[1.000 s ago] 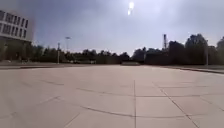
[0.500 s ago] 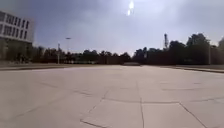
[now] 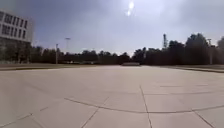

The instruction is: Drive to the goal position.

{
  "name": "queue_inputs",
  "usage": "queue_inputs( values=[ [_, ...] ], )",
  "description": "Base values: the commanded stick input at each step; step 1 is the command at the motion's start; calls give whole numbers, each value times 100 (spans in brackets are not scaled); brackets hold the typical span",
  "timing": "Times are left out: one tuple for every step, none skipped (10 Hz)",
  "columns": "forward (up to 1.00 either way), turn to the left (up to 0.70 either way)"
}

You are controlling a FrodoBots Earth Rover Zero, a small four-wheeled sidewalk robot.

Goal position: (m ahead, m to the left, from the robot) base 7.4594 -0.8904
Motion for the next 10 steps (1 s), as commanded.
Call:
queue_inputs(
  values=[
    [70,-2],
    [70,-1],
    [70,-1],
    [70,-10],
    [70,-19],
    [70,-22],
    [70,-10],
    [70,-4],
    [70,-17],
    [70,-31]
  ],
)
